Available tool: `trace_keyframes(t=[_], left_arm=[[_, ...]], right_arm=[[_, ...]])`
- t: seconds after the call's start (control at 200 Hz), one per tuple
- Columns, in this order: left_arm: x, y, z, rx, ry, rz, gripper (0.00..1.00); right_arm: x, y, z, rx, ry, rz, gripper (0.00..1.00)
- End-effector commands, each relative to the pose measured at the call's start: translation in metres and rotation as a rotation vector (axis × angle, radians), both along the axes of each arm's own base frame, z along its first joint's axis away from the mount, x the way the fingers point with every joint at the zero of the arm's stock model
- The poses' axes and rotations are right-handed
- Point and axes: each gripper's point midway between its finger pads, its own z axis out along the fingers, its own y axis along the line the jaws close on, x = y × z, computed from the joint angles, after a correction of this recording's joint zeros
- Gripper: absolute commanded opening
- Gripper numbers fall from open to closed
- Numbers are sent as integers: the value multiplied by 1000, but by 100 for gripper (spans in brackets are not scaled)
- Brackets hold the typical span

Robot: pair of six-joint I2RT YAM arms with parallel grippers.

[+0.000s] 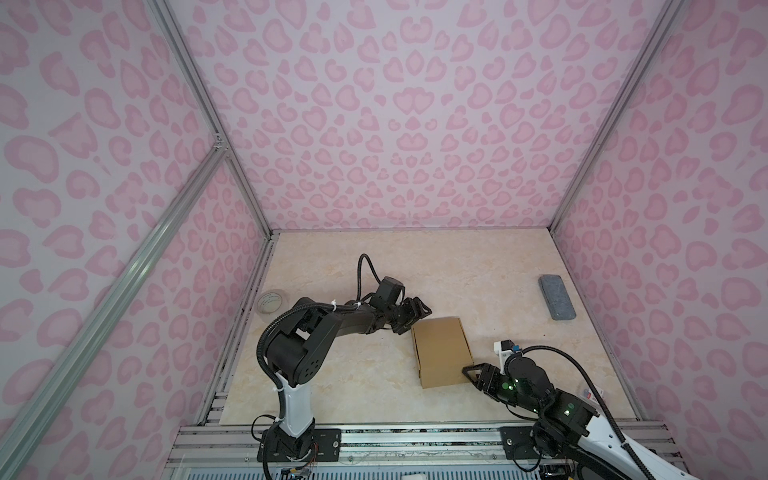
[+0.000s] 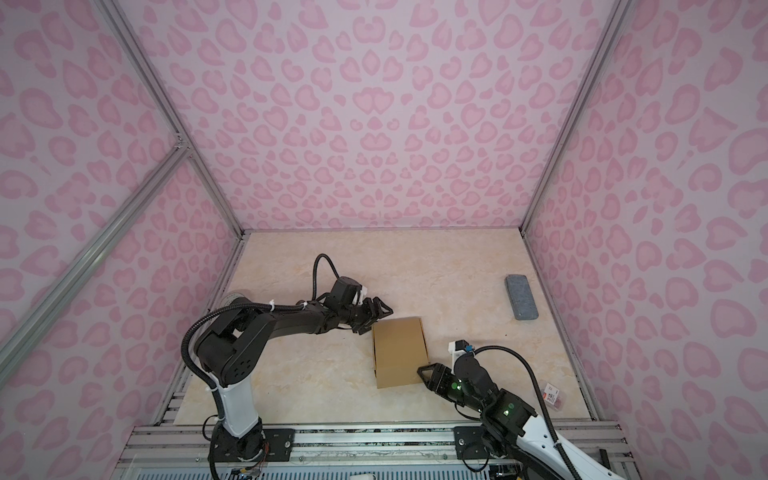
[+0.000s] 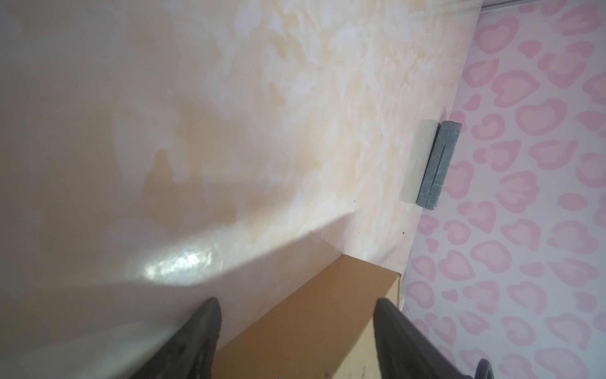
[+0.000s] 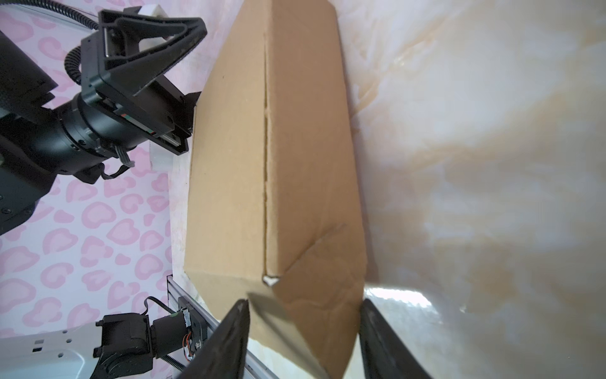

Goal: Fold the paper box

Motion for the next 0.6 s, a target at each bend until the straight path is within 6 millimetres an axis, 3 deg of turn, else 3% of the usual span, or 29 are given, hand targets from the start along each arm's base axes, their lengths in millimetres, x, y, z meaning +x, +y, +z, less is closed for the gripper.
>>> trace_keyframes(t=[0.0,0.595], left_arm=[[-71,71,-74,368,336,49,78],[-46,74,-69,446,222,30,78]], right_arm=[[-2,-2,-2,8,19,-2,52],[-11,-3,-9,-79,89,52,46]])
